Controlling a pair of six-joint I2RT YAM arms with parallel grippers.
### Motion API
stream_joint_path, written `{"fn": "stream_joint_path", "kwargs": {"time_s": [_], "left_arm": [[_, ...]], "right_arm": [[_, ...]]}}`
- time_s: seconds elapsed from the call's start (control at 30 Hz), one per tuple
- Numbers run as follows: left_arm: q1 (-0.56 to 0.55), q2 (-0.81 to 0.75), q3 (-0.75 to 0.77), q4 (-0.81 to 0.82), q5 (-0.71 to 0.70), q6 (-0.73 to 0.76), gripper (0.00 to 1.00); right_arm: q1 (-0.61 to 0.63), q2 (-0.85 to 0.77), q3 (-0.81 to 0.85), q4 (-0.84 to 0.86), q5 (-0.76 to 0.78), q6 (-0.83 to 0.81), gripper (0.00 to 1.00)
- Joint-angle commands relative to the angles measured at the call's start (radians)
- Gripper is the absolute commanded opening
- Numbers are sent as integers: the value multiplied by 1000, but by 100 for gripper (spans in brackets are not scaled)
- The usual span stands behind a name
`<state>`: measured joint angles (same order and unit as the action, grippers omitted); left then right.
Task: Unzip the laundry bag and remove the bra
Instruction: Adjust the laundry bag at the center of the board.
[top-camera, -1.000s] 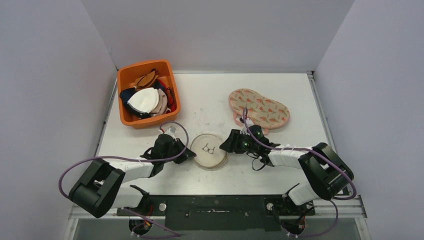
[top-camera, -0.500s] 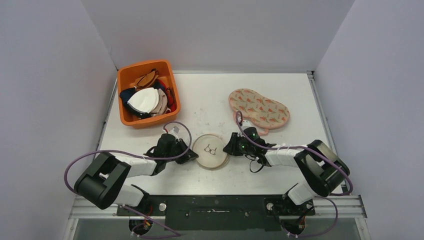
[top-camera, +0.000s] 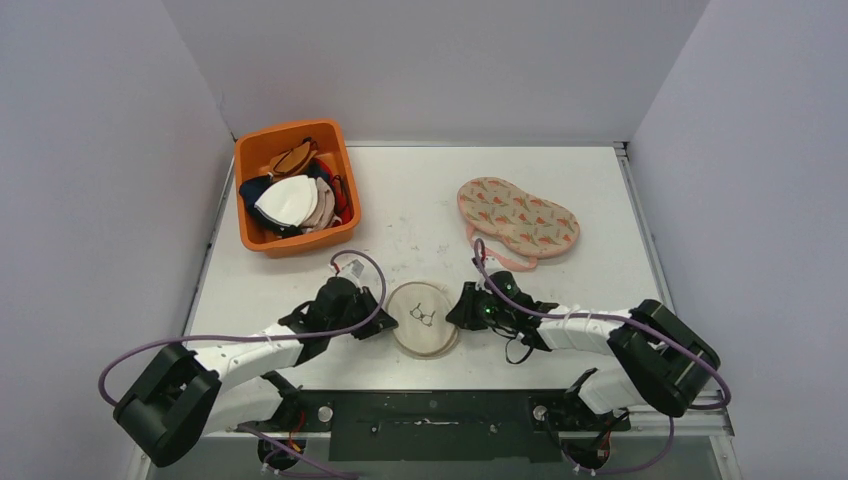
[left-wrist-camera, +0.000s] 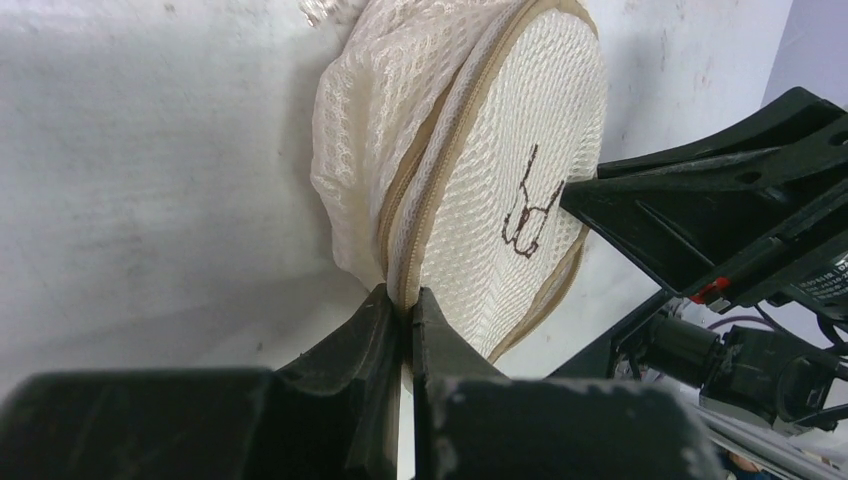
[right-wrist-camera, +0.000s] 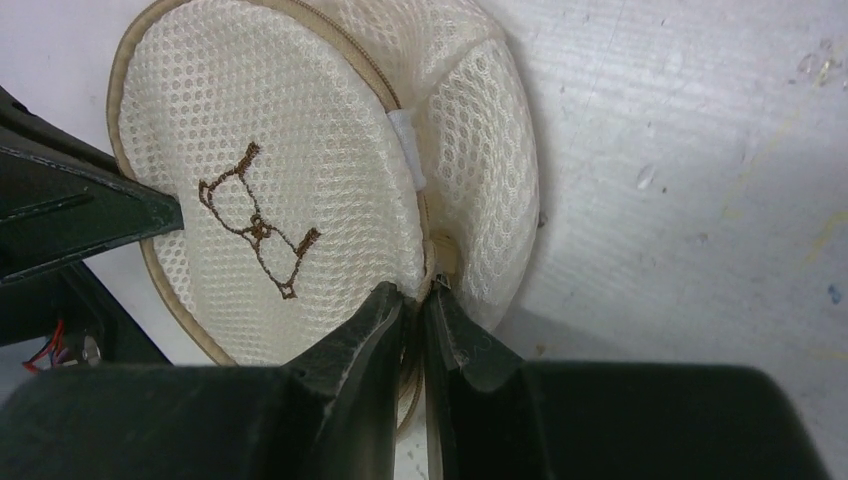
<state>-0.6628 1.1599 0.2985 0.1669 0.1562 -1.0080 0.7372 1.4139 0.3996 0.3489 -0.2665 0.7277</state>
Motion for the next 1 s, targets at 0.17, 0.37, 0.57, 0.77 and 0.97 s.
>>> {"fn": "stream_joint_path", "kwargs": {"time_s": [0.17, 0.37, 0.57, 0.77, 0.97], "left_arm": [[-29, -56, 80, -94, -96, 56, 0], [-26, 102, 129, -47, -111, 92, 0], [-24, 165, 149, -36, -112, 103, 0], [-23, 145, 161, -56, -115, 113, 0], [-21, 113, 177, -82, -113, 124, 0]], "right_arm": [[36, -121, 19, -151, 52, -36, 18], [43, -108, 57, -186, 111, -73, 32], [50, -141, 73, -250, 159, -104, 47], [48, -261, 147, -382, 241, -177, 67], [-43, -202, 174, -285, 60, -232, 83]]}}
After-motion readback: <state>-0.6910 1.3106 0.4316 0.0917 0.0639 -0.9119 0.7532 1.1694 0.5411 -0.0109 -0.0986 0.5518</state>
